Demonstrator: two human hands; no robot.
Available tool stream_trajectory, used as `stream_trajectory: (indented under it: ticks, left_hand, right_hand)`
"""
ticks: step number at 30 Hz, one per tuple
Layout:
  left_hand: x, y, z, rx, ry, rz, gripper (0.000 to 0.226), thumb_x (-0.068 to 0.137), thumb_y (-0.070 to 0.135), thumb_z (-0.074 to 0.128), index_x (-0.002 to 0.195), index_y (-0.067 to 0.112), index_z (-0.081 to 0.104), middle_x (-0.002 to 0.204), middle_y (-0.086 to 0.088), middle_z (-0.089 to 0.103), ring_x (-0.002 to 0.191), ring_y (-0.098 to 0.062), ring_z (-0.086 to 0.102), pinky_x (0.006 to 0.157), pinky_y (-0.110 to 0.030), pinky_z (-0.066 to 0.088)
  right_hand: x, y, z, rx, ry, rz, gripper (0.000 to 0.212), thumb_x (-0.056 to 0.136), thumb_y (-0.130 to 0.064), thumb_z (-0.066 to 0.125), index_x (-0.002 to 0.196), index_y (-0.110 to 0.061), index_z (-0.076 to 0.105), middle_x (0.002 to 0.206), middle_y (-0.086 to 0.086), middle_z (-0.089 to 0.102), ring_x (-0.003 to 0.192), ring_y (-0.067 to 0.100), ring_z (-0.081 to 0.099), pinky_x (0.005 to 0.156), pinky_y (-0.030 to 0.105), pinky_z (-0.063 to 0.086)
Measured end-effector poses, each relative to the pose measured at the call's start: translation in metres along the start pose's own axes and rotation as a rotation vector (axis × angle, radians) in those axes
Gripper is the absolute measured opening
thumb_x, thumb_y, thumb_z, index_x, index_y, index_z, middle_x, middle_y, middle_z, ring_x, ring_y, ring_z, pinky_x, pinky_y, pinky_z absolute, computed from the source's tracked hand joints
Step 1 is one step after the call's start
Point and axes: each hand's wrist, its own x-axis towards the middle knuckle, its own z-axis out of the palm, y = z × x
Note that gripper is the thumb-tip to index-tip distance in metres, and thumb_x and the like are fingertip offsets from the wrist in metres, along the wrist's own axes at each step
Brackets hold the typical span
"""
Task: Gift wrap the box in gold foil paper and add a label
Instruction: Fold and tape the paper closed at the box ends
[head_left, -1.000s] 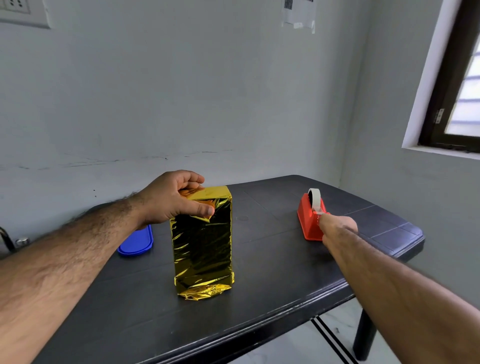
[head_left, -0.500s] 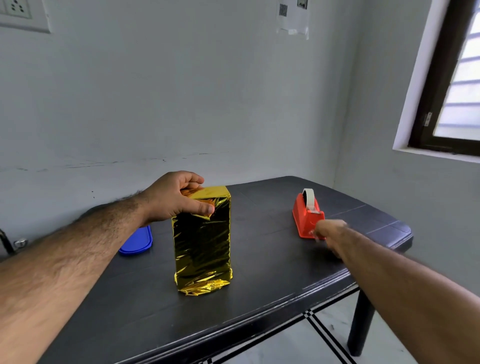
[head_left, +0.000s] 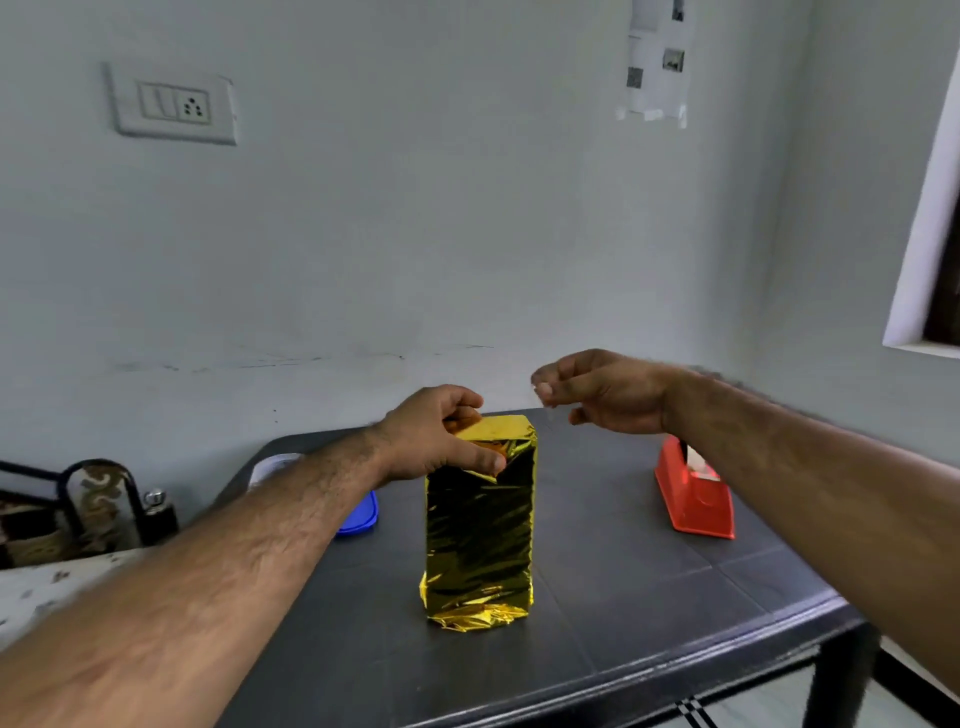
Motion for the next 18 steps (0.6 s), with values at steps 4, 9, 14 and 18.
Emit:
stream_trajectory:
  ticks: [4, 9, 14, 18]
  left_hand:
    - [-0.001, -0.001, -0.004, 0.011, 0.018, -0.004, 0.114, 0.05, 0.055, 0.1, 0.15, 0.027, 0.051, 0.14, 0.01, 0.062, 0.128, -0.012, 0.058, 0.11, -0.04, 0.052]
    - [-0.002, -0.003, -0.006, 0.075, 0.034, 0.014, 0.125, 0.041, 0.074, 0.094, 0.149, 0.029, 0.05, 0.137, 0.011, 0.064, 0.123, -0.014, 0.063, 0.105, -0.043, 0.056]
    - [-0.001, -0.005, -0.007, 0.102, 0.027, 0.015, 0.143, 0.034, 0.083, 0.09, 0.157, 0.03, 0.04, 0.145, 0.007, 0.06, 0.126, -0.018, 0.062, 0.107, -0.045, 0.054]
    - [0.001, -0.006, -0.007, 0.128, 0.024, 0.027, 0.135, 0.039, 0.083, 0.088, 0.154, 0.029, 0.043, 0.141, 0.006, 0.061, 0.122, -0.019, 0.063, 0.104, -0.044, 0.057]
  right_hand:
    - [0.03, -0.027, 0.025, -0.227, -0.079, 0.075, 0.015, 0.094, -0.023, 0.078, 0.079, -0.025, 0.079, 0.103, -0.009, 0.073, 0.108, 0.009, 0.057, 0.093, 0.042, 0.036]
    - [0.057, -0.045, 0.043, -0.388, -0.076, 0.162, 0.018, 0.094, -0.023, 0.077, 0.077, -0.028, 0.082, 0.118, -0.004, 0.073, 0.129, 0.019, 0.051, 0.092, 0.041, 0.037]
    - [0.072, -0.052, 0.053, -0.527, -0.055, 0.273, 0.014, 0.094, -0.022, 0.077, 0.104, -0.014, 0.079, 0.132, 0.004, 0.068, 0.13, 0.025, 0.05, 0.09, 0.04, 0.037]
    - [0.077, -0.059, 0.062, -0.603, -0.062, 0.331, 0.006, 0.091, -0.019, 0.078, 0.091, -0.015, 0.074, 0.111, -0.004, 0.062, 0.112, 0.019, 0.052, 0.09, 0.041, 0.038]
